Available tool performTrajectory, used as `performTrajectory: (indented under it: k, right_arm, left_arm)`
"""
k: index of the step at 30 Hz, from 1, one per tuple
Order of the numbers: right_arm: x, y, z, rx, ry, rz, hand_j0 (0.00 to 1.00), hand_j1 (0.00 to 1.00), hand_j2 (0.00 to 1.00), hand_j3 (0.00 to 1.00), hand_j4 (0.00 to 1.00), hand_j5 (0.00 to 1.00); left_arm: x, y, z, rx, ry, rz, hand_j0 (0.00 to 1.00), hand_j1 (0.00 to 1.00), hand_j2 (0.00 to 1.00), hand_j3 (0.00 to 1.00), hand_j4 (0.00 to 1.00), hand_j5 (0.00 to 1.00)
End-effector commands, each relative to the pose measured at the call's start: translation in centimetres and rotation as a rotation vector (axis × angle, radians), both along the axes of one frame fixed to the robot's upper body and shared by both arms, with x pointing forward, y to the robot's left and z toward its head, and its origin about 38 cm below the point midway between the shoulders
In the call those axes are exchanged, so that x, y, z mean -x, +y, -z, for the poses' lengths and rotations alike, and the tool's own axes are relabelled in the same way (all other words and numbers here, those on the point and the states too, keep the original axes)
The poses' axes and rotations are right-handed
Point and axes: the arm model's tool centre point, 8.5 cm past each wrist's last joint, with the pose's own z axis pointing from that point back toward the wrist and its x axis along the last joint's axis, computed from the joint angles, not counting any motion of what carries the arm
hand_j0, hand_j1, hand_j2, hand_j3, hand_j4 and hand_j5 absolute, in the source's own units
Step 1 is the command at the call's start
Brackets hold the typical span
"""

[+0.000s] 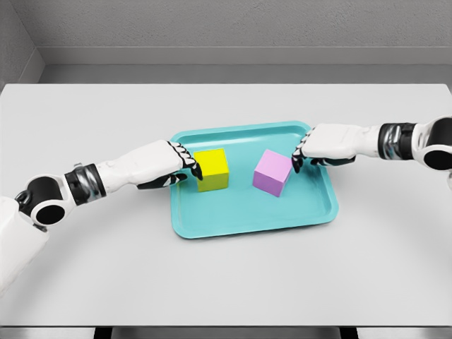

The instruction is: Push two cubes

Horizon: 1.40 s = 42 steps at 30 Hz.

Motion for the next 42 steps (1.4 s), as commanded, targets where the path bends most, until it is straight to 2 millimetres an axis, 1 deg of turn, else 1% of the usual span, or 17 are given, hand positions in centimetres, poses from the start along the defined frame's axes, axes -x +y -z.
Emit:
performTrajectory:
  k: [1, 4, 5, 7, 11, 12, 14, 18, 24, 28, 29, 30, 37, 42]
  right_arm:
    - [0.0, 0.4, 0.0, -0.008, 0.002, -0.007, 0.53, 0.53, 0.53, 0.53, 0.53, 0.53]
    - [0.0, 0.7, 0.1, -0.013, 0.002, -0.011, 0.53, 0.53, 0.53, 0.53, 0.53, 0.53]
    - [0.0, 0.7, 0.0, -0.014, 0.001, -0.011, 0.53, 0.53, 0.53, 0.53, 0.53, 0.53]
    - [0.0, 1.2, 0.1, -0.022, 0.002, -0.017, 0.53, 0.53, 0.53, 0.53, 0.53, 0.53]
    - [0.0, 1.3, 0.1, -0.023, 0.003, -0.018, 0.53, 0.53, 0.53, 0.53, 0.53, 0.53]
    - [0.0, 1.4, 0.1, -0.024, 0.002, -0.021, 0.53, 0.53, 0.53, 0.53, 0.53, 0.53]
    - [0.0, 1.4, 0.1, -0.026, 0.003, -0.021, 0.5, 0.5, 0.5, 0.5, 0.5, 0.5]
    - [0.0, 2.1, 0.2, -0.039, 0.004, -0.032, 0.5, 0.5, 0.5, 0.5, 0.5, 0.5]
    - [-0.1, 2.3, -0.1, -0.044, -0.001, -0.035, 0.5, 0.5, 0.5, 0.5, 0.5, 0.5]
    - [-0.1, 2.4, -0.1, -0.048, 0.001, -0.036, 0.5, 0.5, 0.5, 0.5, 0.5, 0.5]
    - [-0.2, 2.9, -0.1, -0.056, 0.0, -0.044, 0.5, 0.5, 0.5, 0.5, 0.5, 0.5]
    - [-0.2, 3.0, -0.1, -0.058, 0.0, -0.046, 0.5, 0.5, 0.5, 0.5, 0.5, 0.5]
    - [-0.4, 2.3, -0.7, -0.048, -0.01, -0.035, 0.5, 0.5, 0.5, 0.5, 0.5, 0.5]
    - [-0.3, 1.2, -0.9, -0.034, -0.014, -0.018, 0.5, 0.5, 0.5, 0.5, 0.5, 0.5]
  left_arm:
    - [-0.1, 0.3, -0.2, 0.006, 0.0, -0.007, 0.54, 0.54, 0.54, 0.54, 0.54, 0.54]
    - [-0.4, 0.7, 0.2, 0.0, 0.011, -0.022, 0.54, 0.54, 0.54, 0.54, 0.54, 0.54]
    - [-0.7, 0.6, -0.1, 0.0, 0.005, -0.021, 0.55, 0.55, 0.55, 0.55, 0.55, 0.55]
    - [-0.9, 0.7, 0.1, -0.002, 0.01, -0.027, 0.55, 0.55, 0.55, 0.55, 0.55, 0.55]
    - [-1.1, 1.0, 0.4, -0.005, 0.021, -0.037, 0.55, 0.55, 0.55, 0.55, 0.55, 0.55]
    - [-1.2, 0.7, 0.4, -0.001, 0.02, -0.035, 0.55, 0.55, 0.55, 0.55, 0.55, 0.55]
    - [-1.2, 0.8, 0.5, 0.0, 0.023, -0.037, 0.56, 0.56, 0.56, 0.56, 0.56, 0.56]
    - [-1.2, 0.7, 0.4, 0.0, 0.021, -0.035, 0.56, 0.56, 0.56, 0.56, 0.56, 0.56]
    - [-1.2, 1.5, 0.5, -0.007, 0.024, -0.049, 0.58, 0.58, 0.58, 0.58, 0.58, 0.58]
    - [-1.4, 1.3, 0.5, -0.006, 0.026, -0.048, 0.58, 0.58, 0.58, 0.58, 0.58, 0.58]
    - [-1.5, 1.5, 0.8, -0.007, 0.034, -0.057, 0.58, 0.58, 0.58, 0.58, 0.58, 0.58]
    - [-1.7, 1.3, 0.7, -0.005, 0.032, -0.055, 0.58, 0.58, 0.58, 0.58, 0.58, 0.58]
    - [-1.7, 0.5, 0.7, 0.009, 0.032, -0.045, 0.58, 0.58, 0.58, 0.58, 0.58, 0.58]
    - [-1.6, -0.4, 0.8, 0.019, 0.039, -0.03, 0.58, 0.58, 0.58, 0.58, 0.58, 0.58]
